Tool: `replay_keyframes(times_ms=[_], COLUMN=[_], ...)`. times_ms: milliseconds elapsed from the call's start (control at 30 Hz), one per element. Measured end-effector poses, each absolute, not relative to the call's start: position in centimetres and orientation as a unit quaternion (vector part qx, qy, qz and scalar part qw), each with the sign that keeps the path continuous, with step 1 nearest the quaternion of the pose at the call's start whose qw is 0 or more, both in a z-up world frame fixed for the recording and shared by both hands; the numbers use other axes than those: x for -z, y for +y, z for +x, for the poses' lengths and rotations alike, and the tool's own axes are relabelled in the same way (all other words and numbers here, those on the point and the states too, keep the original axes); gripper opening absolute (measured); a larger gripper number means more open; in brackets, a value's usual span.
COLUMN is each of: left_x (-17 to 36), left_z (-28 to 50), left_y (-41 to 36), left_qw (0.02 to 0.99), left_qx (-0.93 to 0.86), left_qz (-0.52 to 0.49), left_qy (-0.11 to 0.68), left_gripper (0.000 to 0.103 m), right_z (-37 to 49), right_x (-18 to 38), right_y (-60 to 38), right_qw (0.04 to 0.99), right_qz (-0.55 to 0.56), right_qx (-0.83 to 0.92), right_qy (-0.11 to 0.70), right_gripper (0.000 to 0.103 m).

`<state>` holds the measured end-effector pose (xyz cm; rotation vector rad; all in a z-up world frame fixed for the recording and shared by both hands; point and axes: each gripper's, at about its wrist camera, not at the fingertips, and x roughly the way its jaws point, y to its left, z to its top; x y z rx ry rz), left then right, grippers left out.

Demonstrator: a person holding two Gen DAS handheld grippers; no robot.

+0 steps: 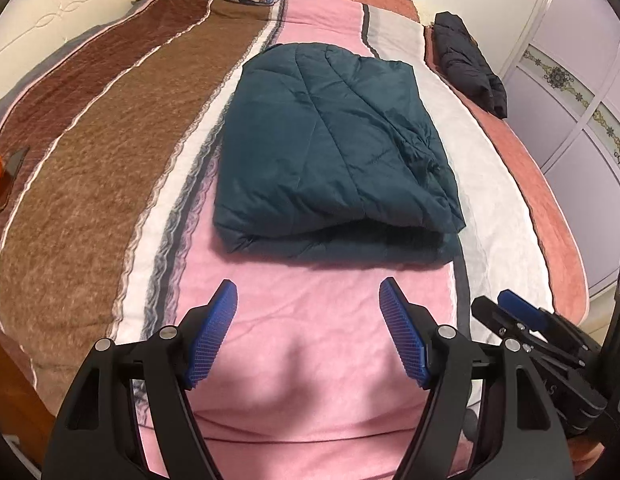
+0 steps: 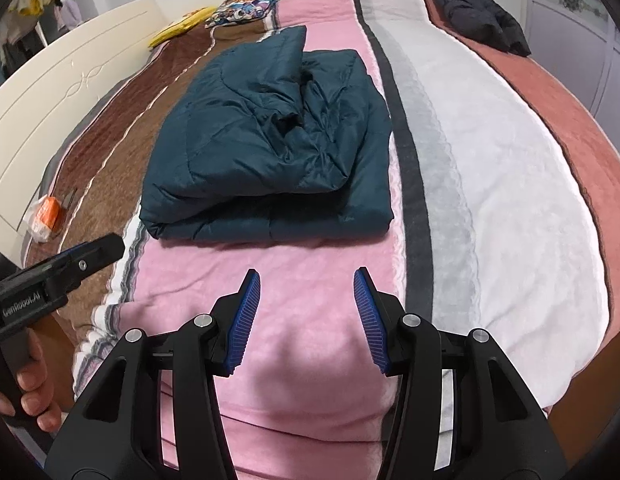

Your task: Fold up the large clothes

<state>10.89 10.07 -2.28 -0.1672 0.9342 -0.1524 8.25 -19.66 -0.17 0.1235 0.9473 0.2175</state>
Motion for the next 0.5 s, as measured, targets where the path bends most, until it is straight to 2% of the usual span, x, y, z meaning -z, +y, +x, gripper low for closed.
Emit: replay_keyframes(times_ms=[500], left_x=[2.6], left_z=[8.4], left_y=[10.3], left_qw=[0.891], left_qx=[0.048], left_qz=[-0.074], left_qy=[0.446], left_gripper=[0.071], right_z=[6.7], right_x=[0.7], right_y=[-19.0], right_qw=[0.877], right_qz=[0.06], right_qx=[-0.095], right_qy=[0.467], right_gripper=[0.049])
